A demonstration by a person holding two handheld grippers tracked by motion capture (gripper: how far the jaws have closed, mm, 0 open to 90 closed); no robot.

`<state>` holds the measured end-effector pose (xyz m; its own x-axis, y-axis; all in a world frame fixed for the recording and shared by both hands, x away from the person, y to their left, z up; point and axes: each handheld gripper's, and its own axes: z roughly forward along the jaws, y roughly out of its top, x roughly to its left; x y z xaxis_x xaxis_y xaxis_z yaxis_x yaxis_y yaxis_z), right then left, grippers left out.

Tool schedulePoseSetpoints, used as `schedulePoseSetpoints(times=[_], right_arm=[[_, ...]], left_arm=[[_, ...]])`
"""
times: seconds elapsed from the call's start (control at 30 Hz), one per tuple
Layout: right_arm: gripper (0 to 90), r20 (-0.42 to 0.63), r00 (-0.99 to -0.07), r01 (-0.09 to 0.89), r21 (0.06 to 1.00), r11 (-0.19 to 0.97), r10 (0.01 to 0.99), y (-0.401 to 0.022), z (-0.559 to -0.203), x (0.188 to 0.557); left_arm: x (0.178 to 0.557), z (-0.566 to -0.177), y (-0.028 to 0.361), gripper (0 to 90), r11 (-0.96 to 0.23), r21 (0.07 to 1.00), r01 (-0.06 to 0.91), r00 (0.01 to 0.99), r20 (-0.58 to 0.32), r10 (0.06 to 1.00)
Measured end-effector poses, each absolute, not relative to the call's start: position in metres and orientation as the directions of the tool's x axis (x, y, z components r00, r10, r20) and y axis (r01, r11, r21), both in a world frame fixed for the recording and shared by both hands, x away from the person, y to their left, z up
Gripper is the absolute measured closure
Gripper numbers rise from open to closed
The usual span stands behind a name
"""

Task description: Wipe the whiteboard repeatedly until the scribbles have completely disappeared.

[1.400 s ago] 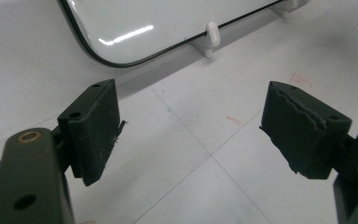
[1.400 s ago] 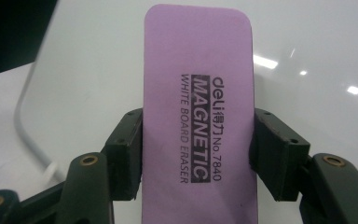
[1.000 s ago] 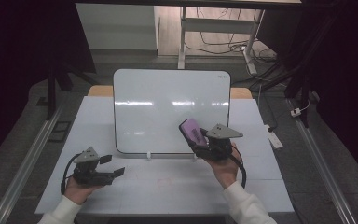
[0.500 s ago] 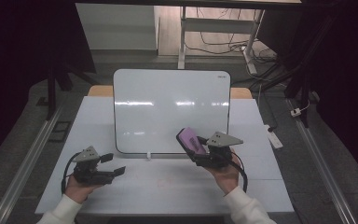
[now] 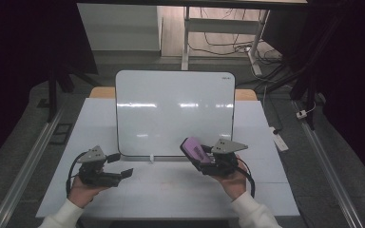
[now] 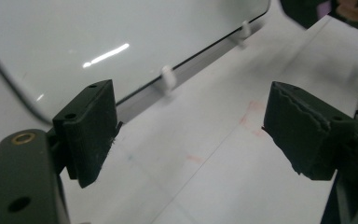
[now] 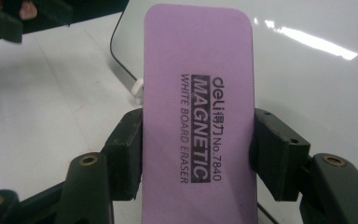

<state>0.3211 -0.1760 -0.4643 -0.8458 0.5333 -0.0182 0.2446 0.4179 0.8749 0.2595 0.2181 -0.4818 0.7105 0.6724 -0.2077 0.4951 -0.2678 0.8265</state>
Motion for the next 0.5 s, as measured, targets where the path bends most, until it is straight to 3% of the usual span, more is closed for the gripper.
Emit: schedulePoseSetpoints(times=[0.5], right_arm=[[39.5, -0.023, -0.870, 0.229, 0.865, 0.446, 0.492, -0.169, -0.466, 0.322]], left_arm=[[0.288, -0.463, 0.185, 21.6, -0.343, 0.806, 0.483, 0.768, -0.201, 0.608]])
